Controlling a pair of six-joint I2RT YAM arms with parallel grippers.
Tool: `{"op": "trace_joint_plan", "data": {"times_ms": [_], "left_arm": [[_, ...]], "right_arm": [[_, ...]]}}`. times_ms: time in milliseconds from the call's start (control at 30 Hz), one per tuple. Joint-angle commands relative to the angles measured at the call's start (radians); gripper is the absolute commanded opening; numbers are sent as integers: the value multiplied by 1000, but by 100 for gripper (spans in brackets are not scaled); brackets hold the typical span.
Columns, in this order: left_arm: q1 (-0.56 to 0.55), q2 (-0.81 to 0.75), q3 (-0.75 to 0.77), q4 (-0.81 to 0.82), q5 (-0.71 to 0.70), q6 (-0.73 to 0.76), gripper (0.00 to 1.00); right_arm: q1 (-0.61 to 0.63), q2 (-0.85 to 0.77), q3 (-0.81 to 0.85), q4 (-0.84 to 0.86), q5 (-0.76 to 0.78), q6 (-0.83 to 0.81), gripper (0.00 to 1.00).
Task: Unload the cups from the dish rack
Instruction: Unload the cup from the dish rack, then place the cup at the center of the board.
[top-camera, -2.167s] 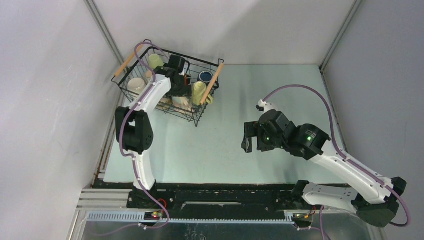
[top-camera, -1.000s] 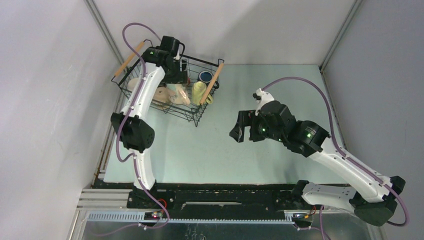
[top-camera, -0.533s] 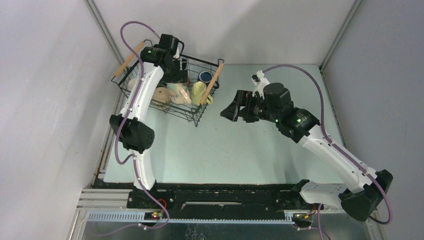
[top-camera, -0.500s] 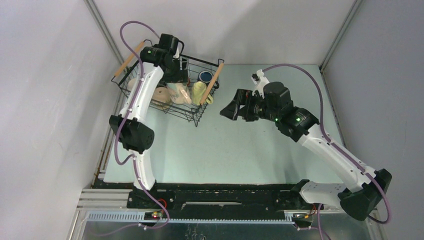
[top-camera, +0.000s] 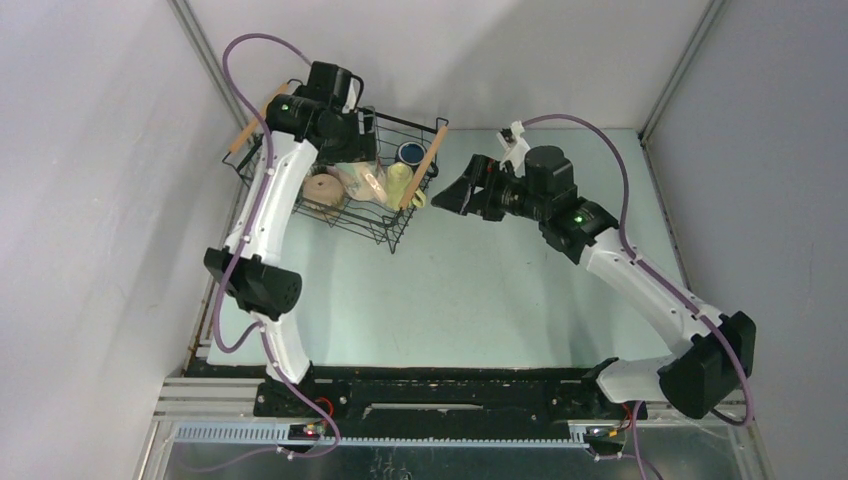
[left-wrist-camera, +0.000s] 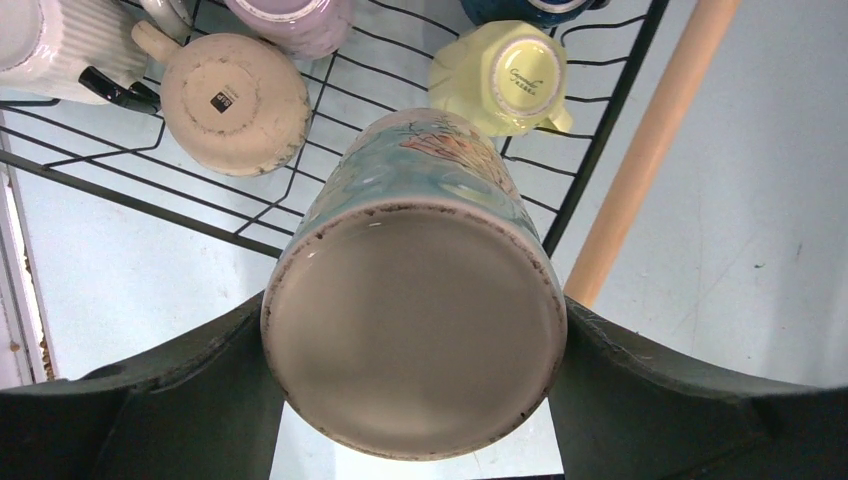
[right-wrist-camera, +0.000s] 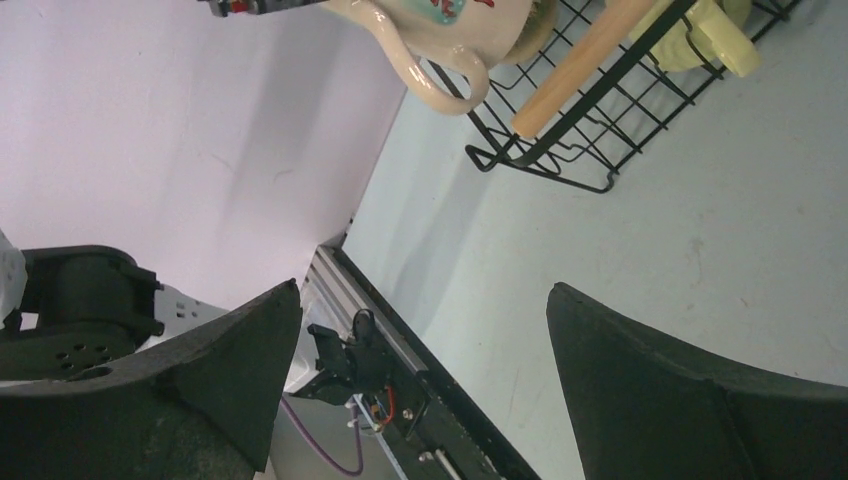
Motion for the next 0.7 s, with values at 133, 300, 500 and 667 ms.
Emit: {"op": "trace_joint_plan", "data": {"times_ms": [133, 300, 500, 667], "left_arm": [[-36, -143, 87, 80, 42, -28, 0], [-48, -176, 71, 90, 71, -33, 0], [-83, -193, 58, 104, 113, -47, 0], [-111, -202, 56, 117, 170, -71, 0]], "right_arm": [[-9, 78, 31, 160, -57, 37, 100], [-17, 115, 31, 217, -80, 60, 100], [-35, 158, 31, 297, -111, 102, 100], [-49, 174, 11, 387, -138, 147, 100]]}}
